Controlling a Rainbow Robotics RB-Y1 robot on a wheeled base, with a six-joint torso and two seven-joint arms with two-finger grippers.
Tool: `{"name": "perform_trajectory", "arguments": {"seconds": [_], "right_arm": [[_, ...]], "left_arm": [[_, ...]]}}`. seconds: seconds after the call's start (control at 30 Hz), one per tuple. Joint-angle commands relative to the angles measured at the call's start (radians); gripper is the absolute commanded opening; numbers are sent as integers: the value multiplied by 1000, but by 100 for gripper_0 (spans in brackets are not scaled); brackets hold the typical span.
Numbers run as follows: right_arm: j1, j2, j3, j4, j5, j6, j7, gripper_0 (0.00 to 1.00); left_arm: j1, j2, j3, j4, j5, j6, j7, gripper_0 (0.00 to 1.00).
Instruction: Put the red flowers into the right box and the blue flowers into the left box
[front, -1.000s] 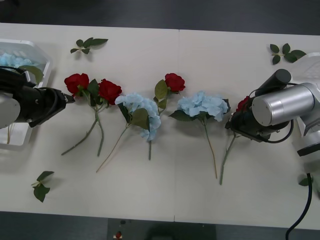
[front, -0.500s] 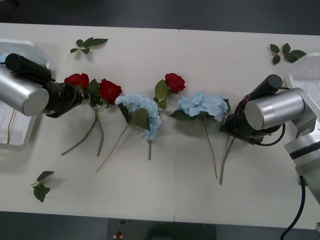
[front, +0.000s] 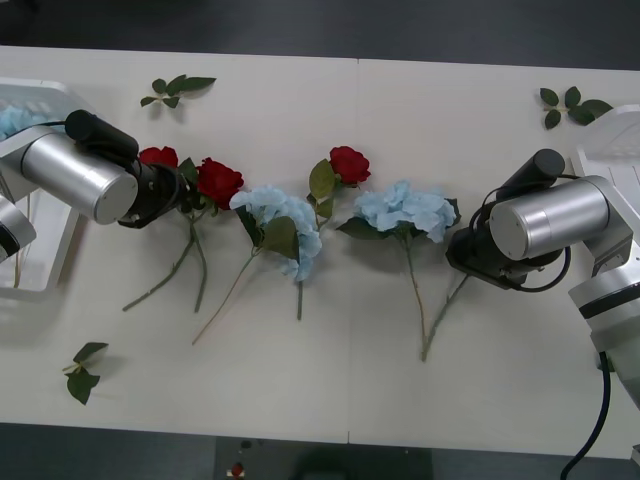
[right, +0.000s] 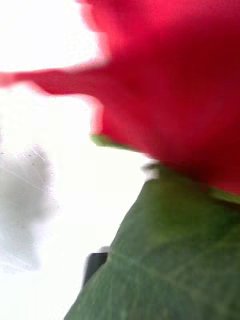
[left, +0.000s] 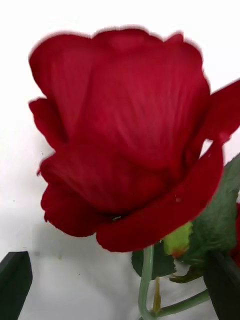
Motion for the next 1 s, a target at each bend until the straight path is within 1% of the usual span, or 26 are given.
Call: {"name": "perform_trajectory", "arguments": {"seconds": [0.03,0.13,0.27,0.37,0.43,0.47,0.53,0.6,0.7,0.73,0.77,0.8,0.83,0.87,0.9,0.93,0.97,1.0], "right_arm": [[-16,-3,-5,-14,12,1,13,0],[-16,-16,-14,-40,11,8,7,0],[-16,-68,-44,-144,6,90,-8,0],[-16,-106,-87,-224,0,167,-16,0],[-16,-126,-113,-264,-3,208,-20,0],[-16,-143,-135,-293,-6,238,-20,0],[-16,-177,-181,-338,-14,288,-11,0],[-16,-201,-212,-359,-26,311,-5,0],[-18,-272,-291,-373,-92,330,20,0],[-16,-295,-316,-373,-111,330,46,0],[-16,-321,-347,-365,-132,330,79,0],[-16,-332,-362,-359,-143,330,96,0],[-16,-364,-406,-335,-170,330,144,0],[-16,-373,-425,-322,-181,330,165,0],[-16,-396,-462,-299,-196,327,214,0],[-18,-411,-489,-281,-206,324,257,0],[-18,-430,-520,-258,-210,320,303,0],[-18,-436,-535,-246,-210,317,331,0]], "left_arm": [[-20,4,-6,-7,-15,-6,25,100],[-20,4,-19,-7,-24,-6,23,100],[-20,4,-19,-7,-24,-6,17,100],[-20,3,-22,-11,-25,-6,14,96],[-20,4,-25,-7,-25,-6,11,90],[-20,4,-29,-7,-25,-6,9,84],[-20,3,-39,-7,-27,-6,8,80],[-20,4,-47,-7,-28,-6,8,78],[-20,4,-58,-7,-32,-6,8,73],[-20,4,-59,-7,-32,-6,8,69],[-20,4,-61,-7,-33,-6,6,56],[-20,4,-59,-7,-32,-6,6,48],[-20,4,-61,-7,-32,-6,6,30],[-20,3,-61,-7,-32,-6,8,24],[-20,3,-61,-7,-32,-6,6,12],[-20,0,-61,-7,-32,-6,6,3],[-20,0,-61,-7,-32,-6,8,0],[-20,0,-61,-7,-32,-6,8,0]]}}
